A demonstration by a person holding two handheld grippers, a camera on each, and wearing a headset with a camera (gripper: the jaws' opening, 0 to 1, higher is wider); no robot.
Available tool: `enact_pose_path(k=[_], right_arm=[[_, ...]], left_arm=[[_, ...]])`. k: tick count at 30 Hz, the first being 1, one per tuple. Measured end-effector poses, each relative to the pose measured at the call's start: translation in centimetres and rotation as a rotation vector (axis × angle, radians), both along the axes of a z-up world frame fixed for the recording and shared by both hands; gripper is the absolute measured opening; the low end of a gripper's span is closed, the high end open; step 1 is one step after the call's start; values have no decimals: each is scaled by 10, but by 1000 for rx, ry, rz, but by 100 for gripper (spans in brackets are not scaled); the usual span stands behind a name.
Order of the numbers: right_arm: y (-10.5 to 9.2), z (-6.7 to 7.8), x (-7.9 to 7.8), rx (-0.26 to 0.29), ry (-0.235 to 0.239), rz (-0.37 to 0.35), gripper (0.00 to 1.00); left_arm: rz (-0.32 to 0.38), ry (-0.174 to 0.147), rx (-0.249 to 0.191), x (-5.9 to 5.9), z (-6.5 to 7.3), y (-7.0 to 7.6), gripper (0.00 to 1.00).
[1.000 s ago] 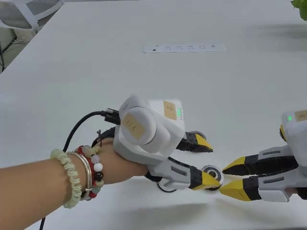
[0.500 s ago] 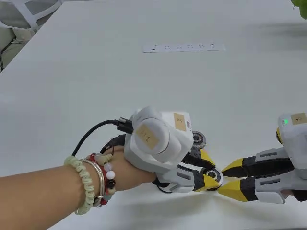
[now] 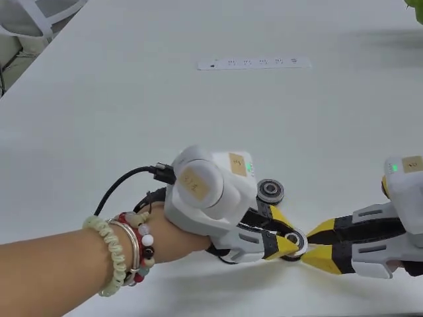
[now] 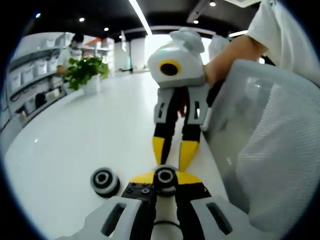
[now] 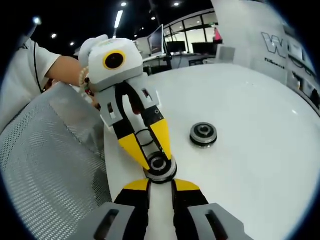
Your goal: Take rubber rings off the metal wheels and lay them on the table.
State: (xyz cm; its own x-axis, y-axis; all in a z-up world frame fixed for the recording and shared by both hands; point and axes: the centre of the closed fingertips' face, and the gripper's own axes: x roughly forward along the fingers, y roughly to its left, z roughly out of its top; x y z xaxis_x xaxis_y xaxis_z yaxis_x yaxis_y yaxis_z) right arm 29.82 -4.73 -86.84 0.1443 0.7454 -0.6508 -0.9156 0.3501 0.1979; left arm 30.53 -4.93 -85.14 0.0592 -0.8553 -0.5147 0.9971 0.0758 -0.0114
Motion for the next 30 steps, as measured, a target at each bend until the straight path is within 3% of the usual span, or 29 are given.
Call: enact_pose_path(k=[15,17,22,30], right_arm=[[1,1,-3,-35,-50,28,5],[-1,0,0,-47,-72,21,0],[-1,0,0,-46,-62,17,0],[-4,2,1,12,81,-99,0]], left_arm=[[14,1,-22,1,1,1,15],[8,1,-24,1,1,2,15],[9,-2,-25,1,2,2,15],[4,-9,-34,0,3,4,14]])
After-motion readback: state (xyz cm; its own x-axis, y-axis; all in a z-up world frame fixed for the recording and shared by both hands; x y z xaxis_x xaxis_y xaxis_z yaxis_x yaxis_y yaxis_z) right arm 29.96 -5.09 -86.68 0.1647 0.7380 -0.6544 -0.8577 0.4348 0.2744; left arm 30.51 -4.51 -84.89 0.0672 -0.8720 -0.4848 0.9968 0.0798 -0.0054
